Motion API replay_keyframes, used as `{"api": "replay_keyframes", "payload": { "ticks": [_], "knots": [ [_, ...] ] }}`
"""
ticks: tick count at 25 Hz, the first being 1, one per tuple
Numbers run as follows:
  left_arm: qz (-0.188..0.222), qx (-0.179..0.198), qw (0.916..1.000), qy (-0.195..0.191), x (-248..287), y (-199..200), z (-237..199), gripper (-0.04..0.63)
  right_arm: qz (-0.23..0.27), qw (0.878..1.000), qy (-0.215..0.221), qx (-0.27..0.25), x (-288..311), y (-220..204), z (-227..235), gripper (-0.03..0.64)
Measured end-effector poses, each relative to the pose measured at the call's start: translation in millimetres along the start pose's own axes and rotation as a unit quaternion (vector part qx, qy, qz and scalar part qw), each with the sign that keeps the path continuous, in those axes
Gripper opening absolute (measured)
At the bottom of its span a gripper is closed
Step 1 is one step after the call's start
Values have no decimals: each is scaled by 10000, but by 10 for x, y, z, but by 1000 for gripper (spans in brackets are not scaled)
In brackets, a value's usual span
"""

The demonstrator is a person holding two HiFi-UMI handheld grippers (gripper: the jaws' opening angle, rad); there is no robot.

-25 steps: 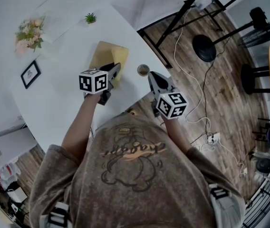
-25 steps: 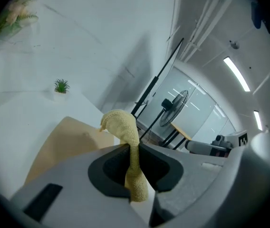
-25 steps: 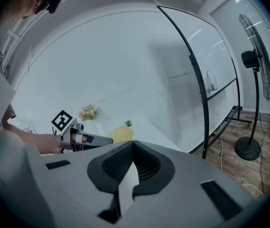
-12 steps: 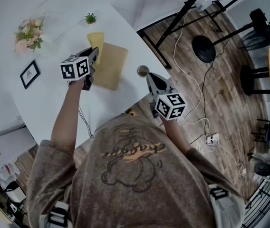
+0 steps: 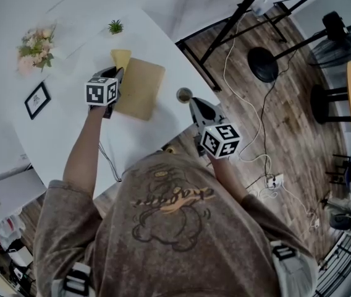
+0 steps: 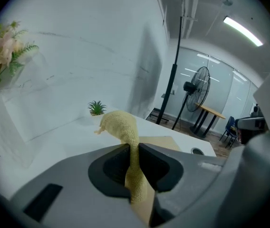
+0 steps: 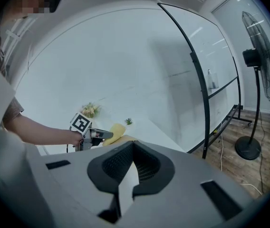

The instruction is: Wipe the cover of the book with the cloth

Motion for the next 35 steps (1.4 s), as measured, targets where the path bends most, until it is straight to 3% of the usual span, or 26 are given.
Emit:
{"api": "replay_keyframes", "payload": {
  "ticks": [12, 26, 35],
  "knots": [
    [-297, 208, 9992, -139, 163, -64, 247, 48, -18, 10000, -54, 21, -25, -19, 27, 2],
    [-419, 473, 9961, -620, 192, -125, 765, 48, 35, 9999, -81, 54, -113, -35, 27, 2],
    [-542, 457, 9928, -966, 166, -197, 1013, 49, 73, 9999, -71, 48, -125, -34, -11, 2]
  ]
}}
Point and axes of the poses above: the fingertips, and each gripper's own axes: x forward along the fingers, z to its right, y out of its top, the point moved 9 cm from there along -x, backward along the fingers, and after that the axes turned 9 degrees about y, right-handed, at the moved point
